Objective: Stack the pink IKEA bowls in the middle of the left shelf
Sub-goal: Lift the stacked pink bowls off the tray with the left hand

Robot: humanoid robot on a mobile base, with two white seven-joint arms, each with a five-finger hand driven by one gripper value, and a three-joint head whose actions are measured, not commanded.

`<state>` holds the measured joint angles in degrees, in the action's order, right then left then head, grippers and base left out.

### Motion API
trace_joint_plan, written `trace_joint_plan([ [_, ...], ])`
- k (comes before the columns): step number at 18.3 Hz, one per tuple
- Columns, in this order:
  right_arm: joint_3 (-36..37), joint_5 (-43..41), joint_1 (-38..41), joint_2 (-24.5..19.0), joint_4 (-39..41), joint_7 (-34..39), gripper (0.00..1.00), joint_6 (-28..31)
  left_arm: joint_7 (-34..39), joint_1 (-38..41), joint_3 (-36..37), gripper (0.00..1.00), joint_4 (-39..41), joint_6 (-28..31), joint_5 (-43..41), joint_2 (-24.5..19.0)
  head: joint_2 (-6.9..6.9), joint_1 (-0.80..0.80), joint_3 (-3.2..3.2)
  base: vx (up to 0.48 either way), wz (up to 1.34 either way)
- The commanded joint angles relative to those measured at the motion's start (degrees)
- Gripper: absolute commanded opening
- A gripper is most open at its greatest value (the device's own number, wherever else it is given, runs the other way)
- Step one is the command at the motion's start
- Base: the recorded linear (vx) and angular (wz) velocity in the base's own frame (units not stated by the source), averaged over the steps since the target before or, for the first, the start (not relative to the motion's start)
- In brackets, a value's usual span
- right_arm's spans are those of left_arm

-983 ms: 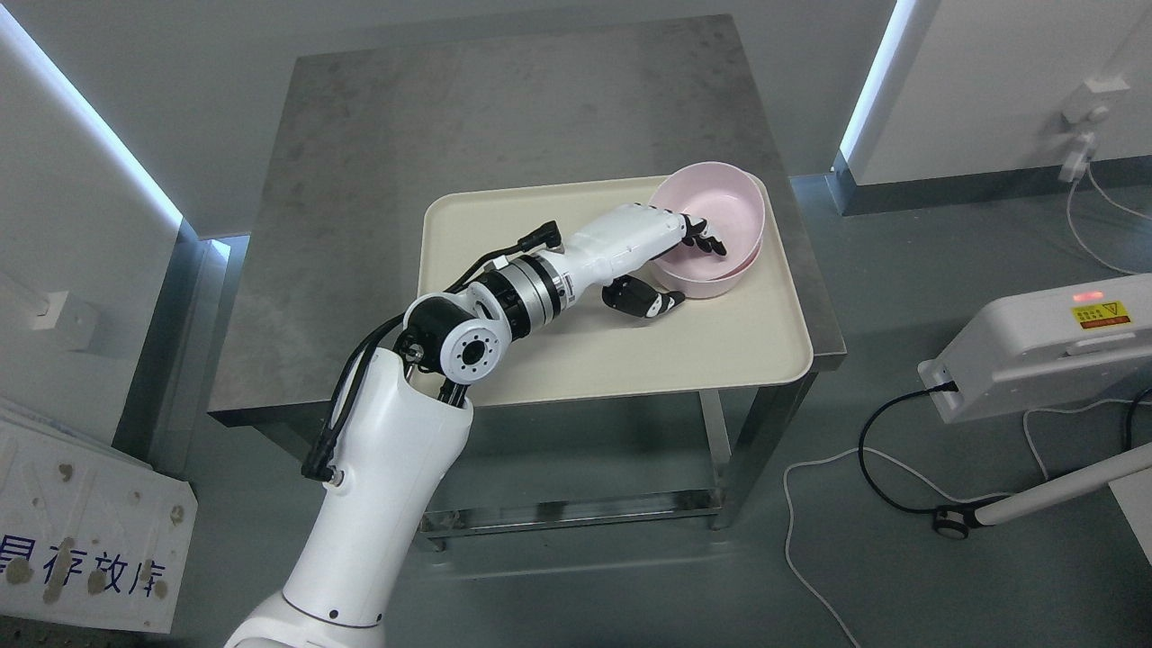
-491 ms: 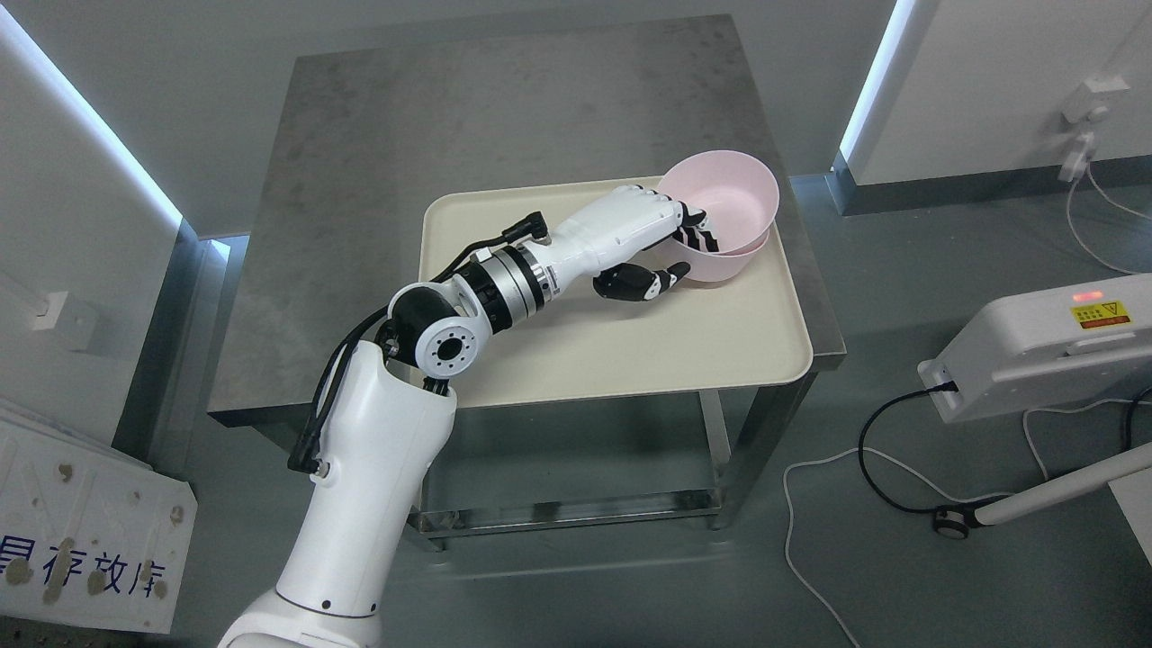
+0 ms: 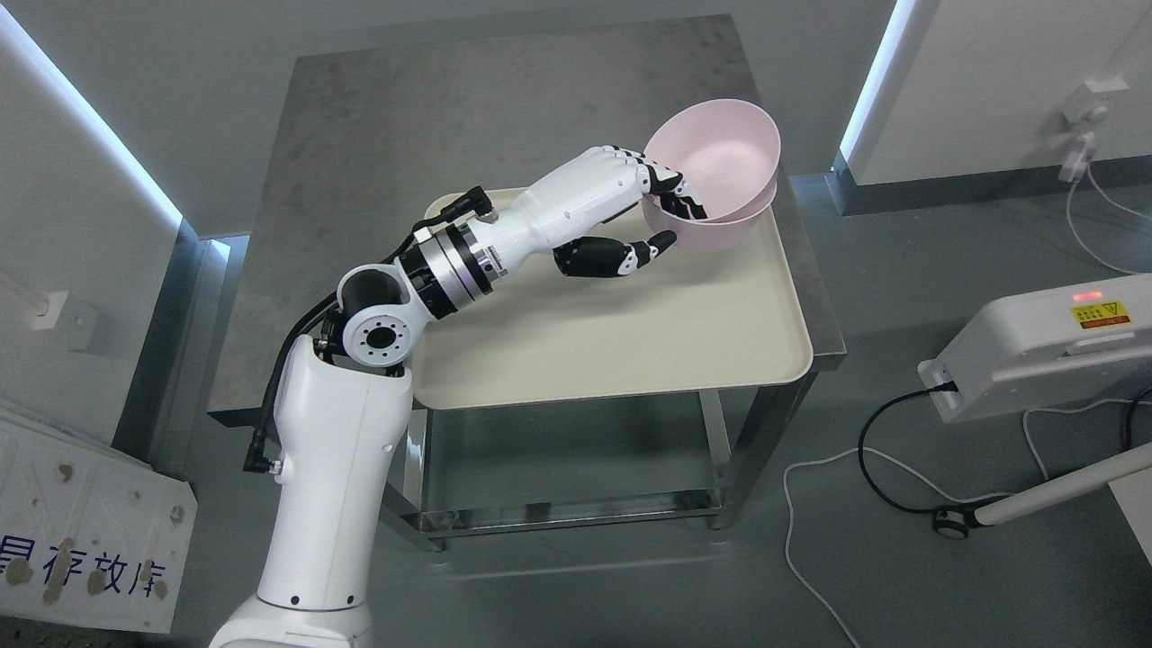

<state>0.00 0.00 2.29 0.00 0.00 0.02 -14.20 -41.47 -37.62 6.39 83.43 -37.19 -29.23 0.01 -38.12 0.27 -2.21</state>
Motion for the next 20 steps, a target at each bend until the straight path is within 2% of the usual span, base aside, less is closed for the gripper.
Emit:
trace_joint_plan([
  [1,0.3,-0.1,0.0,1.0,1.0,0.0,1.0,0.0,-3.7,2.5,-11.5,0.07,7.7,-5.4,6.5,-1.0,0.0,0.0,0.0,0.0,0.0],
  [10,0.3,-0.1,0.0,1.0,1.0,0.0,1.0,0.0,-3.9,9.9,-14.9,0.08,12.4,-7.6,8.4,-1.0,0.0,0.0,0.0,0.0,0.0],
  [20,0.3,-0.1,0.0,1.0,1.0,0.0,1.0,0.0,-3.9,11.7,-16.2,0.08,14.0,-7.6,9.4,-1.0,0.0,0.0,0.0,0.0,0.0],
])
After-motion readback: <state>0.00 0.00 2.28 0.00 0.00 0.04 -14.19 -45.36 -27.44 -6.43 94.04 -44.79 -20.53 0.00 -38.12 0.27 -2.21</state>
